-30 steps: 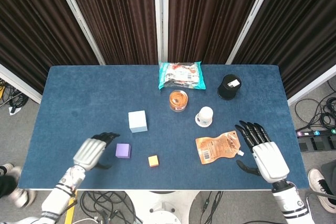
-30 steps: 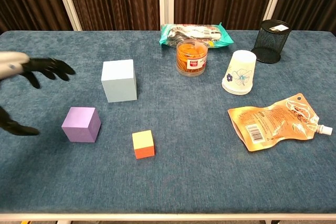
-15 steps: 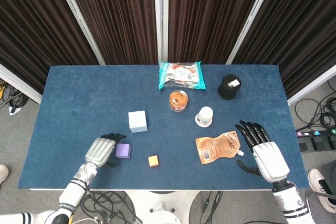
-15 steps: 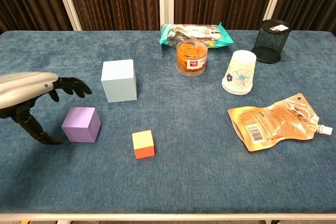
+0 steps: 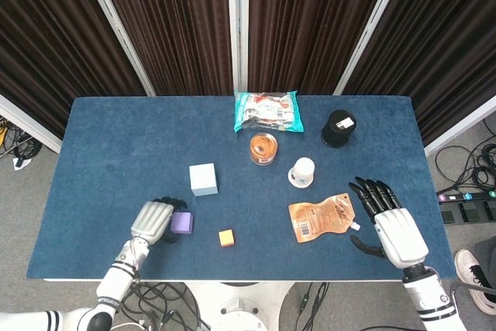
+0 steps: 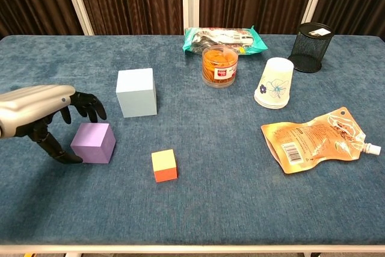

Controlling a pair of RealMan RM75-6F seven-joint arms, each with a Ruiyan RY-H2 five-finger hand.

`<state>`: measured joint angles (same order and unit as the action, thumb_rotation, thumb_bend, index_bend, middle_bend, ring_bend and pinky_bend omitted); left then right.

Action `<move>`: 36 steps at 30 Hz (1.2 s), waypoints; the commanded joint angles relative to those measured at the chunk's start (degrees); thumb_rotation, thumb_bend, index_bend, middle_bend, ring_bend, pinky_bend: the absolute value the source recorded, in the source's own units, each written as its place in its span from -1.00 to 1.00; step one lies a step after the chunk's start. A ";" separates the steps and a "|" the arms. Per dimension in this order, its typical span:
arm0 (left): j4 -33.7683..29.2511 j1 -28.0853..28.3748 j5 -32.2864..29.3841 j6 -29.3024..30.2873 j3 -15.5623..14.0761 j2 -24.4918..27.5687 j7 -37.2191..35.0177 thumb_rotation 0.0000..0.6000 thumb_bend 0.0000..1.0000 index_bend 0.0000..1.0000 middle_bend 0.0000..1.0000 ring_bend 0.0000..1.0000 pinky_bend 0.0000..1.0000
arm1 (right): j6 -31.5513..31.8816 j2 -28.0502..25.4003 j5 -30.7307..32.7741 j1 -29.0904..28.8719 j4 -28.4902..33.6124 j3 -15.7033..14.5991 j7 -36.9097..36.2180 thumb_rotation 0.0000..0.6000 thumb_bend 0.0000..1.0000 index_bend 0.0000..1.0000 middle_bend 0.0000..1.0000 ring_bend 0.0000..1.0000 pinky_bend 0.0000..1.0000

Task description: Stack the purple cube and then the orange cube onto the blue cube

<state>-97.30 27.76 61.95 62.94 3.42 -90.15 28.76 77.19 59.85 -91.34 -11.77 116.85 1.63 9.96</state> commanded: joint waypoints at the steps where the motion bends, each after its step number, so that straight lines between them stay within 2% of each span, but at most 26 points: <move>1: 1.27 0.07 0.42 0.95 -0.14 -1.01 0.80 1.00 -0.61 -0.19 -0.03 -0.32 -0.18 | -0.17 -0.04 0.20 -0.09 0.07 0.06 -0.01 1.00 -0.75 -1.00 -0.94 -1.00 -1.00; 5: 2.72 -0.21 0.98 2.57 0.06 -2.47 0.91 1.00 -0.55 -0.10 0.06 -0.23 -0.08 | -0.37 -0.17 0.29 -0.14 0.13 -0.02 -0.11 1.00 -0.75 -1.00 -0.94 -1.00 -1.00; 10: 2.21 -0.58 1.72 4.20 0.47 -2.08 0.87 1.00 -0.52 -0.05 0.10 -0.20 -0.05 | -0.42 -0.23 0.73 -0.22 0.14 0.16 -0.20 1.00 -0.75 -1.00 -0.94 -1.00 -1.00; 14: -0.72 -0.83 1.38 5.39 1.45 0.46 1.16 1.00 -0.50 -0.04 0.12 -0.19 -0.04 | -0.37 -0.34 0.86 -0.23 0.17 0.24 -0.26 1.00 -0.75 -1.00 -0.94 -1.00 -1.00; 18: -5.02 -0.65 0.77 6.98 3.71 4.98 2.05 1.00 -0.50 -0.03 0.12 -0.20 -0.04 | -0.36 -0.31 0.68 -0.15 0.07 0.06 -0.30 1.00 -0.75 -1.00 -0.94 -1.00 -1.00; 22: -8.61 0.34 -1.85 6.53 6.63 9.66 2.52 1.00 -0.49 -0.03 0.13 -0.20 -0.04 | -0.41 -0.21 0.45 -0.16 0.08 -0.07 -0.08 1.00 -0.75 -1.00 -0.94 -1.00 -1.00; 27: -11.82 3.15 -8.09 2.87 9.69 14.21 3.63 1.00 -0.49 -0.01 0.15 -0.19 -0.04 | -0.37 -0.04 0.60 -0.19 0.14 0.04 0.28 1.00 -0.75 -1.00 -0.94 -1.00 -1.00; 36: -12.54 9.00 -14.28 -0.60 11.20 13.98 6.23 1.00 -0.49 -0.01 0.15 -0.20 -0.04 | -0.47 0.27 0.97 -0.24 0.19 0.09 1.08 1.00 -0.75 -1.00 -0.94 -1.00 -1.00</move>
<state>-109.86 35.93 48.42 62.92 14.44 -75.85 34.31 76.71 60.11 -90.35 -12.03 117.06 1.74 11.03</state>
